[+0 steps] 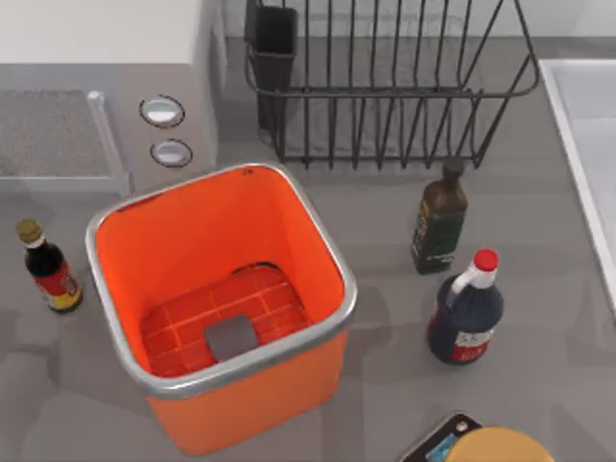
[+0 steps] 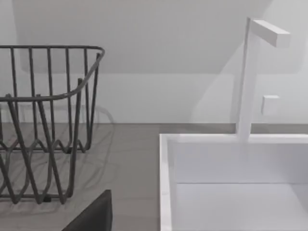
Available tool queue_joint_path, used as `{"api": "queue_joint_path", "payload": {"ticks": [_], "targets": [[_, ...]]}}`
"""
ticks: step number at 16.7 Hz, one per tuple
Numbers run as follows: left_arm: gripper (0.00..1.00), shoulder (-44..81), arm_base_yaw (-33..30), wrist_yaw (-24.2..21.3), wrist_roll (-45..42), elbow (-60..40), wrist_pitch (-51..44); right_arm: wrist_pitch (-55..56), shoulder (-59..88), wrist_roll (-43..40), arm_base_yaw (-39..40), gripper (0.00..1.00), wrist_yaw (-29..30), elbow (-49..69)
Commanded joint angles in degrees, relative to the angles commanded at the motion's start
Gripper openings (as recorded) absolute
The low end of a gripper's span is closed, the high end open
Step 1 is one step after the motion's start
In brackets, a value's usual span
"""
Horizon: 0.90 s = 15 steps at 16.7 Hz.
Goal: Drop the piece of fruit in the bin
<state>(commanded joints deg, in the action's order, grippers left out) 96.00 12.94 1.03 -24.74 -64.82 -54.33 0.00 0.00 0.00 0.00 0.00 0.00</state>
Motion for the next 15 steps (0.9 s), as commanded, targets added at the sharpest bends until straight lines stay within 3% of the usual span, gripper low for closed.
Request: {"api": "queue_joint_path", "payload": {"ticks": [5, 15], "targets": [[1.00, 9.1, 2.0, -0.2, -1.6, -8.2, -4.1, 0.0, 0.0, 0.0, 0.0, 1.00, 0.0, 0.0], [1.00, 9.7, 3.1, -0.3, -2.6, -3.5, 1.1, 0.0, 0.0, 0.0, 0.0, 1.00, 0.0, 0.0]]}}
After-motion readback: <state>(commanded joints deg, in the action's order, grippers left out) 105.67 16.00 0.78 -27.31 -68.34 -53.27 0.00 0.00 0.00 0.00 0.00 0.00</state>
